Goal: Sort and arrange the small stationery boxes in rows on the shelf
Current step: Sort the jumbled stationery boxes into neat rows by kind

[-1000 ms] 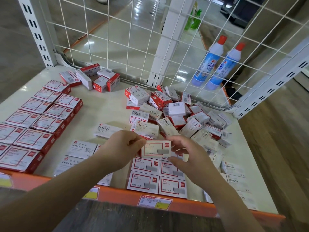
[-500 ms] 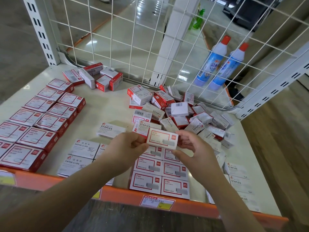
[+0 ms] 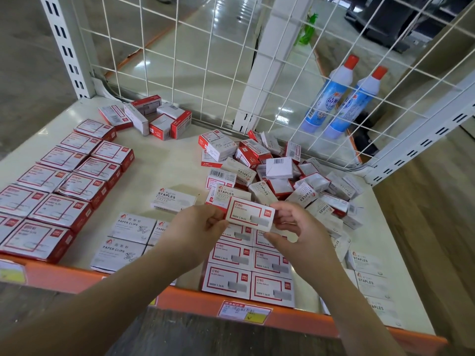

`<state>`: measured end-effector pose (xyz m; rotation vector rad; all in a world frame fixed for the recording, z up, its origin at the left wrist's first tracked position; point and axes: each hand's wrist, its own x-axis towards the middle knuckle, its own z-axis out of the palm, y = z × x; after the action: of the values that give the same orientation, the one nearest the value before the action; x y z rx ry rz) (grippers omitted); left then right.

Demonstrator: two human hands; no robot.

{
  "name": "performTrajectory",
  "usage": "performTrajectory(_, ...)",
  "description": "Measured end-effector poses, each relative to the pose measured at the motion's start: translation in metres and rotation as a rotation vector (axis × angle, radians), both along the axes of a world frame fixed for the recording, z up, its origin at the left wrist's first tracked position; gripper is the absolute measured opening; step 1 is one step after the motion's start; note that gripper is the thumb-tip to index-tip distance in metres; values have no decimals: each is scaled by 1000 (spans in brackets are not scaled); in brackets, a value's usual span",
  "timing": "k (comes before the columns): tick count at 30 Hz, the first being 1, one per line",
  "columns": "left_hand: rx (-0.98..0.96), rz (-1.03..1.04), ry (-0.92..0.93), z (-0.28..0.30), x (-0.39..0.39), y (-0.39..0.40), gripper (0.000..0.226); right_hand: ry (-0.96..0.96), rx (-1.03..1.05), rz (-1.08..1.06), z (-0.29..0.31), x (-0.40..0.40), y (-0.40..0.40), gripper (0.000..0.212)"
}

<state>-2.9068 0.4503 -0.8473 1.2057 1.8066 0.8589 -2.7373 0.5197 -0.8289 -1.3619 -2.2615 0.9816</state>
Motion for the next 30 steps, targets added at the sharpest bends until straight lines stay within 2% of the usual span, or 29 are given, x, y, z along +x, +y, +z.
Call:
performTrajectory(3,13,7,43,-3,-1,0,16,4,-1,4,0,1,0,36)
performTrajectory(6,34,35,166,-6,-1,-1,9,-12,-24,5,-2,2,1,32)
performTrajectory(8,85,65,349,-8,-2,-1,22,-35,-25,20,-2,5,4,30)
performTrajectory(10,141,83,440,-9,-4,-1,27,-80,-58,55,-3,6,7,26)
performTrajectory(14,165,75,463,-11,-9,-1,29,-149,-124,122,-9,3,10,20)
performTrajectory(18,164,22,529,-16,-11,-4,33,-150,-121,136,-14,2,15,18)
performTrajectory(24,235,-46,530,-23,-12,-4,35,-196,-86,165,-19,-5,22,18)
performTrajectory(30,276,-112,559,-33,-13,-4,24,-235,-18,175,-22,-11,28,21)
